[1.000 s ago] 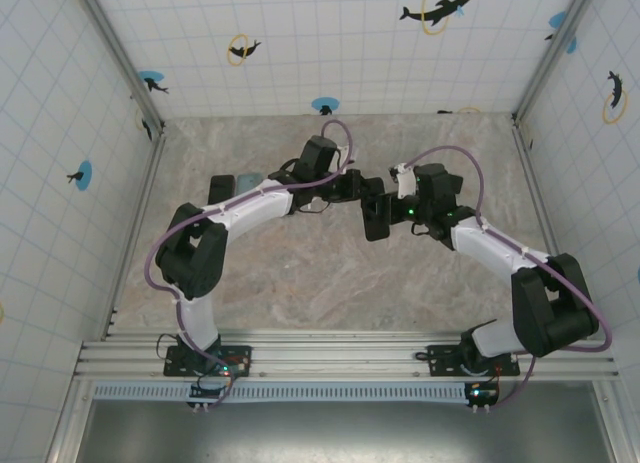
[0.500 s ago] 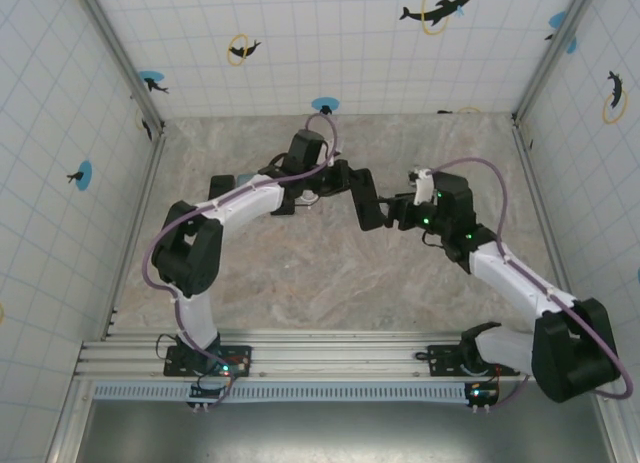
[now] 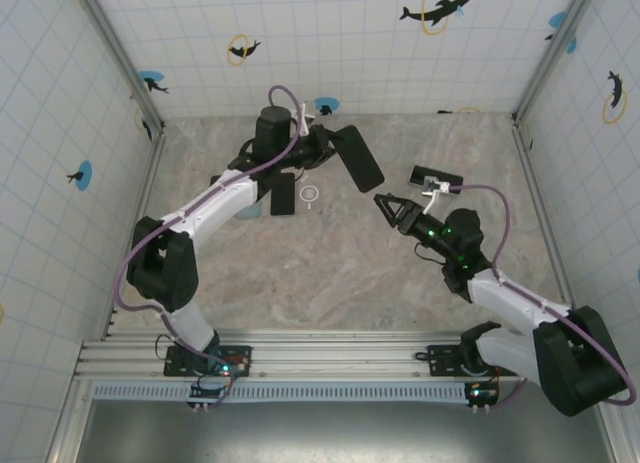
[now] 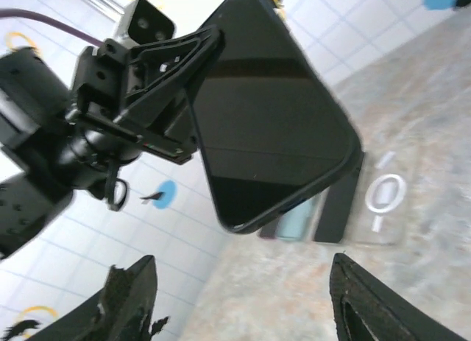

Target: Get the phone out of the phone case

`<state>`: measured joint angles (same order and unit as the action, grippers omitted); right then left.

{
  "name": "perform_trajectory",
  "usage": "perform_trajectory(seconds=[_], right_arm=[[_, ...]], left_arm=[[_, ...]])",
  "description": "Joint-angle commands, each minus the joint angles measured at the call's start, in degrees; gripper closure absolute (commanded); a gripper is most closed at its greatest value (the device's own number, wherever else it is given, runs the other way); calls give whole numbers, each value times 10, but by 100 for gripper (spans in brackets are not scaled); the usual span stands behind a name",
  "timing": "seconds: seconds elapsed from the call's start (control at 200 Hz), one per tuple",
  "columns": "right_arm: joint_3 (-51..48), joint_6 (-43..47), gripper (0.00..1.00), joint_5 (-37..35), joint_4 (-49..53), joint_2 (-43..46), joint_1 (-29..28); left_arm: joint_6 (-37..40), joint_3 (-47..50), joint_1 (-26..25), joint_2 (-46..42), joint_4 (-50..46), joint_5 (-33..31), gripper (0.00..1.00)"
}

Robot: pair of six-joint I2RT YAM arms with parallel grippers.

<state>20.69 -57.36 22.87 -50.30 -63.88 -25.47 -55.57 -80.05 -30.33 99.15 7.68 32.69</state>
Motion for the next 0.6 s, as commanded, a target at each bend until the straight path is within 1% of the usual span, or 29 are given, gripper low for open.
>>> perform_trajectory(seconds=[0.0,0.165,0.285,0.465,0.596], right_arm=[[-19,-90,44,-38,-157,-22,-16],[-18,-136,54,-58,-249,-65,-35],[-6,-153,62,-57,-274,-86,-38],[-3,-160,67,-59,-283,-99,-45],[3,-165,68,-57,-286,-111,-46]], left_arm=[[-54,9,0,-30,74,22,93],[-73,10,-4,-34,92,30,93],[-88,17,-5,-35,110,34,93],[-108,23,-5,-37,134,36,92],[-130,25,-8,-35,160,46,93]])
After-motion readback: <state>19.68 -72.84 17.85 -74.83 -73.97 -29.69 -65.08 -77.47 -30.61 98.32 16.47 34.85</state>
